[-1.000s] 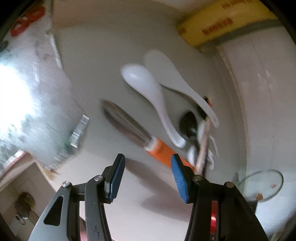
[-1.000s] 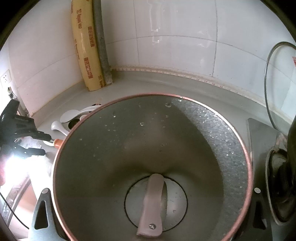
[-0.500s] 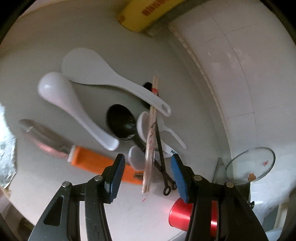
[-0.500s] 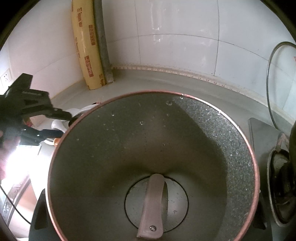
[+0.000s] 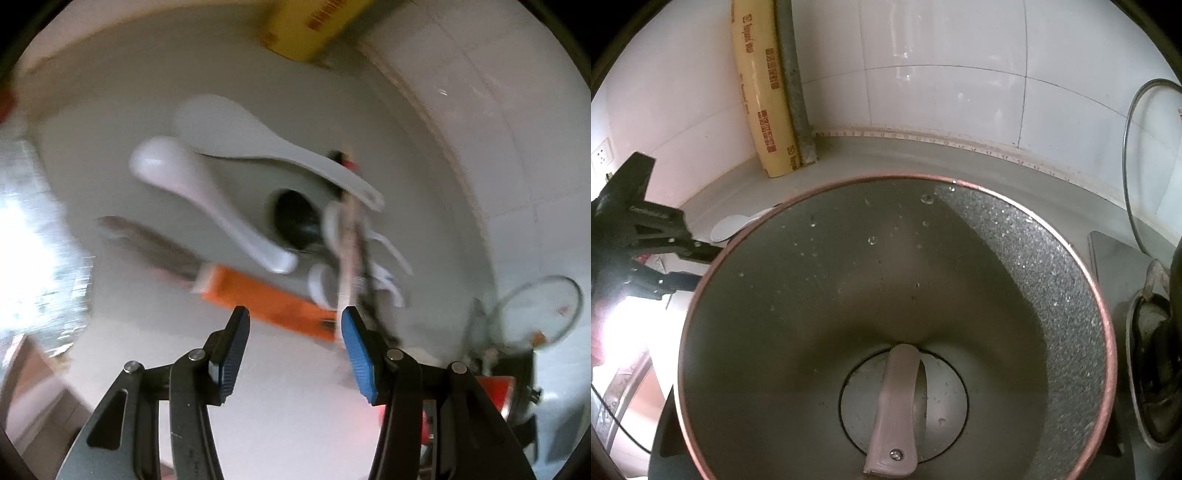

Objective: Organize utensils
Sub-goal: 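Lower the left tool onto the orange-handled peeler handle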

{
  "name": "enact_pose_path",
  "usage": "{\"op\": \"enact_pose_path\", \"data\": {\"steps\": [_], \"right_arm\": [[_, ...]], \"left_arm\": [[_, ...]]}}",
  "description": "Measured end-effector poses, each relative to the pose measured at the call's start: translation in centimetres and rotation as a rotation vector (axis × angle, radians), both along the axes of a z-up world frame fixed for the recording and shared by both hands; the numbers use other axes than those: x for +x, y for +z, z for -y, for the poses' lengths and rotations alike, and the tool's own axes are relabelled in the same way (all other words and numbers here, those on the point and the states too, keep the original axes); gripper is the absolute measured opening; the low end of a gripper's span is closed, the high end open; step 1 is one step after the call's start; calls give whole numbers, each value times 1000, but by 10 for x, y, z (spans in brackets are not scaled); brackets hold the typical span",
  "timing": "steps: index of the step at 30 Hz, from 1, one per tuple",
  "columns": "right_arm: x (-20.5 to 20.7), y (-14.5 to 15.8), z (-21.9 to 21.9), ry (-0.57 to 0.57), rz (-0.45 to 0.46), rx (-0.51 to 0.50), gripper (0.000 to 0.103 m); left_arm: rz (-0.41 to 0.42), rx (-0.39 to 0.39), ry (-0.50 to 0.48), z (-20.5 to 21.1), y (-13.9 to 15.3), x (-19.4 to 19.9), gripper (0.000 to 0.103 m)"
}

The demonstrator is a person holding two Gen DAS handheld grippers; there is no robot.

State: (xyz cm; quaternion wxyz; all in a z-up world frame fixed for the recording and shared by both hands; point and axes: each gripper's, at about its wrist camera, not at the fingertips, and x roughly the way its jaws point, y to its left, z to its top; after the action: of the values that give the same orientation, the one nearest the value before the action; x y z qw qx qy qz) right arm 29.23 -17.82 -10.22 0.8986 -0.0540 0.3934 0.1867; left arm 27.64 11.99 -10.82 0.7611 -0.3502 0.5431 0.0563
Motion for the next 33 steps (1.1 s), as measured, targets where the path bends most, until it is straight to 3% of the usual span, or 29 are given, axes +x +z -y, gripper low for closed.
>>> {"op": "enact_pose_path", "data": {"steps": [2, 5, 11, 19, 23, 33], "right_arm": [[0, 0, 0, -1, 0, 2, 97], [0, 0, 1, -1, 1, 8, 97], [-1, 0, 1, 15, -1, 20, 97], [-5, 1, -2, 33, -1, 39, 97], [-6, 1, -1, 36, -9, 43, 97], [-5, 0, 1, 37, -12, 41, 97]], "left_arm": [[-41, 25, 88, -13, -4, -8, 52], [-108, 4, 187, -27, -19, -11, 51], [-149, 119, 231, -17, -13, -1, 52], [-213, 347, 160, 30, -12, 27, 54], [-209, 412, 72, 51, -14, 38, 55], [-179, 378, -37, 45, -13, 4, 55]]}}
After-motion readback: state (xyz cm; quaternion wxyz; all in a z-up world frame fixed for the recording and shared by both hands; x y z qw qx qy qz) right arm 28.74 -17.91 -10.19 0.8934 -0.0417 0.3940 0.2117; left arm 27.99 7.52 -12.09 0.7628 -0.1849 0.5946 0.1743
